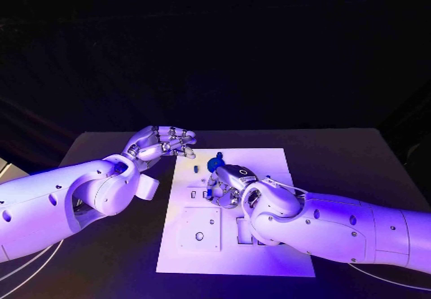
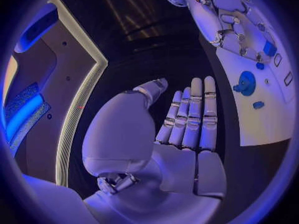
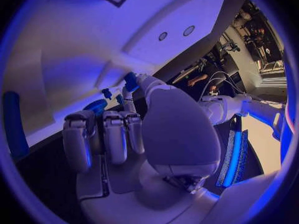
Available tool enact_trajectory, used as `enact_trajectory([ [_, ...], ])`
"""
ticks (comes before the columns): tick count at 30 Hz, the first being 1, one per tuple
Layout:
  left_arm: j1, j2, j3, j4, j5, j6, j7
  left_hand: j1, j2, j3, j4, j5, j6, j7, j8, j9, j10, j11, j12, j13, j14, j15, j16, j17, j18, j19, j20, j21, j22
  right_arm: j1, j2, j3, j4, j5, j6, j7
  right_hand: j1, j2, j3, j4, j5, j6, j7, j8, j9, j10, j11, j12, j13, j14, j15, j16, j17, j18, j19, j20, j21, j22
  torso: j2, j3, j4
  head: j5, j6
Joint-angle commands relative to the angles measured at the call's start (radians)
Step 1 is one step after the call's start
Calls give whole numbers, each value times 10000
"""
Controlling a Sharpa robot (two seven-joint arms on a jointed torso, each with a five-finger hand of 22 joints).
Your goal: Assemble the parts on the task board
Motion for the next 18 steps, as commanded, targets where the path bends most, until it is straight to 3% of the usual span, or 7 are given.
enact_trajectory([
  [1,10,7,6,22,-31,177,40,82,28,68,-5,-34,21,91,10,10,35,-1,-44,-3,-59,-2,69,11,82,-63,12,38,10,-24,6,-15,-16,-166,185,-36,-45,-110,-6,-68,-56,-96,-6,-53,-41,1007,60,-12,2598,1061,68,33,2629,-67,1047,-21,44,2635,0,4,-1,1,0],
  [18,10,8,6,10,-32,196,24,79,23,68,0,-38,21,92,7,12,39,1,-53,-4,-74,1,79,25,82,-89,15,67,30,-34,15,-21,-12,-171,104,-5,-169,-338,-98,-56,-271,-454,157,-239,-131,838,207,-257,2432,1061,201,33,2629,-67,1047,95,44,2635,2,8,-3,0,-27],
])
